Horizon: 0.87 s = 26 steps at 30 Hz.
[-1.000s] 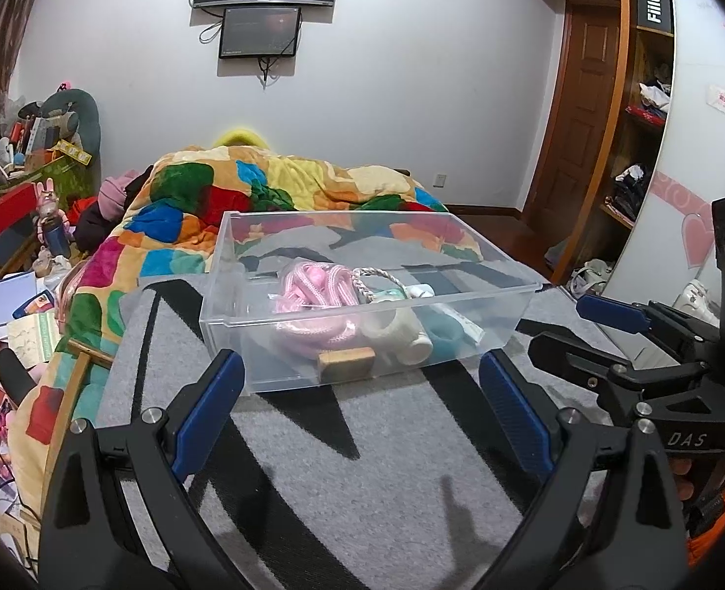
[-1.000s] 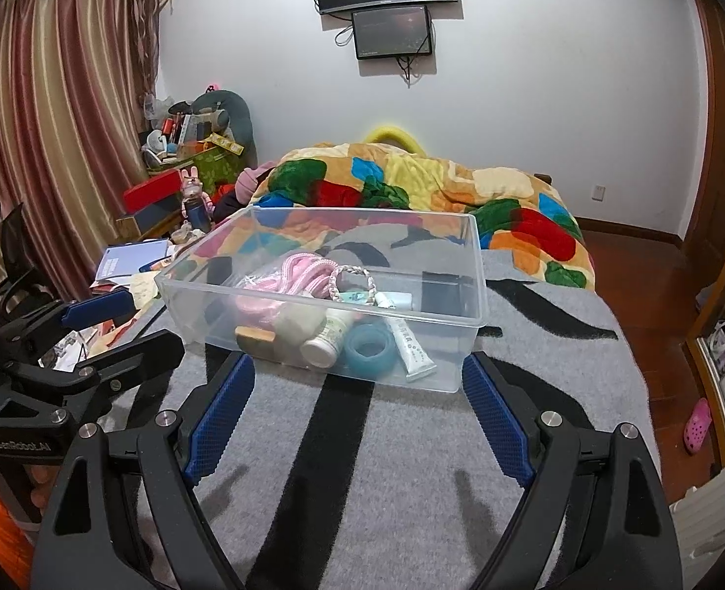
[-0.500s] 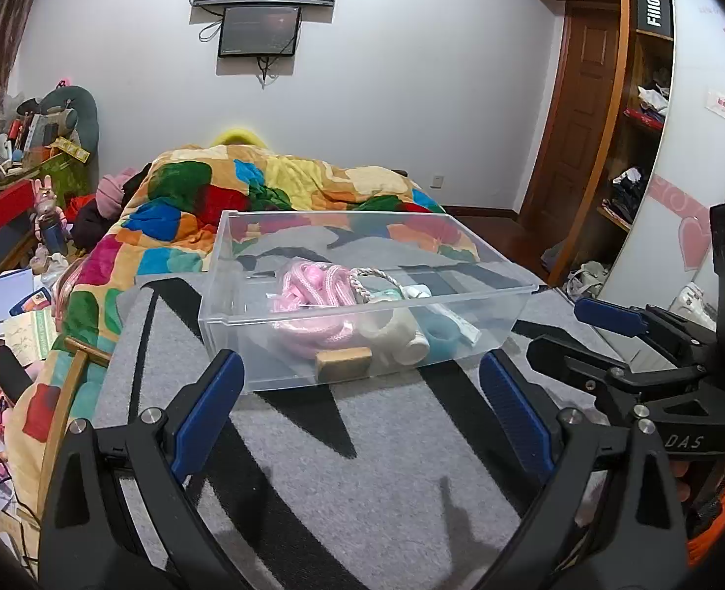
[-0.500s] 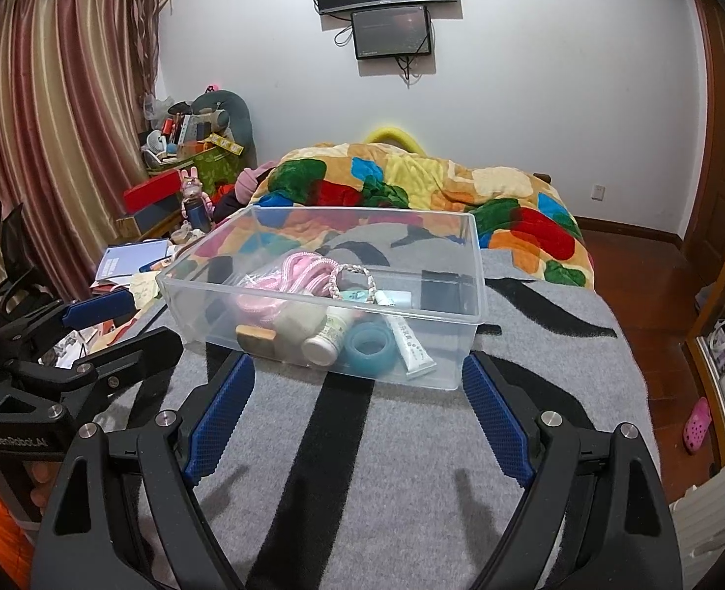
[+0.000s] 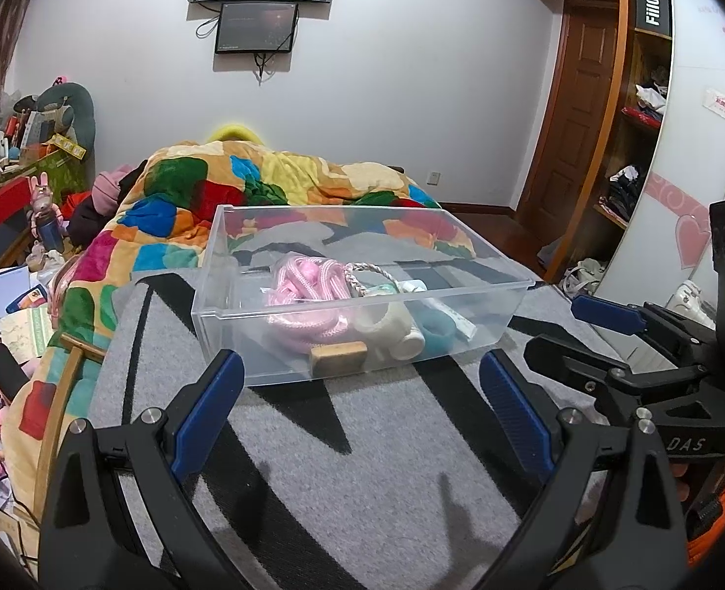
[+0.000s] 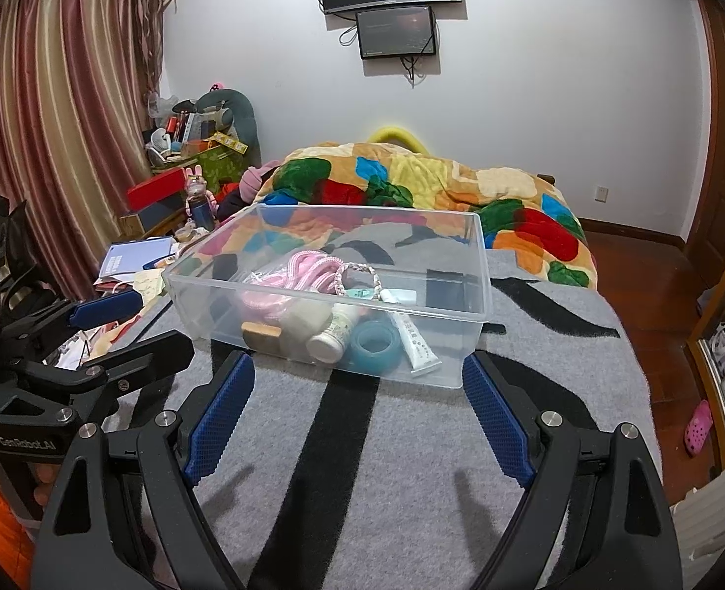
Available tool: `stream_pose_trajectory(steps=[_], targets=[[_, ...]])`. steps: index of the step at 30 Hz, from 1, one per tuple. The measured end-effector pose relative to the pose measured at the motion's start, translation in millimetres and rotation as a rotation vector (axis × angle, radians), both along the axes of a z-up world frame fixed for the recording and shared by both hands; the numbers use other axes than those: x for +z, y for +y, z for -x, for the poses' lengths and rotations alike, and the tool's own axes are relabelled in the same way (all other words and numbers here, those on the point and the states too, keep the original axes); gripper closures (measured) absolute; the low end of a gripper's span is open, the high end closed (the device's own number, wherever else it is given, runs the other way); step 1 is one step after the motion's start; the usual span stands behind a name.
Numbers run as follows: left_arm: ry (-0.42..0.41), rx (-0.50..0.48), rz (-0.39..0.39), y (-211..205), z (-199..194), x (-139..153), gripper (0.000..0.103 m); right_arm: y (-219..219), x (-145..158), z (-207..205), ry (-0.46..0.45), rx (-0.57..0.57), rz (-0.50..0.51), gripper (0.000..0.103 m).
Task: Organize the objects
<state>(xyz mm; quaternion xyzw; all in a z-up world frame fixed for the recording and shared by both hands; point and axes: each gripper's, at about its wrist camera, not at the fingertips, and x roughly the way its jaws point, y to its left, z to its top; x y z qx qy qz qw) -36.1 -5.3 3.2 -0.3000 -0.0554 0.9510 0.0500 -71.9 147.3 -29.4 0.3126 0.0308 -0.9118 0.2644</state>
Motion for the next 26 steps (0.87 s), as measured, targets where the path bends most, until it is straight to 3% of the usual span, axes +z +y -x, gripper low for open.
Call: stream_pose_trajectory(steps=[26], targets=[[0.004,-0.019,-0.014,2.3,-3.1,1.2,0.005,3.6,-2.7,2.9,-0.026,-0.008,0.011,0.018]])
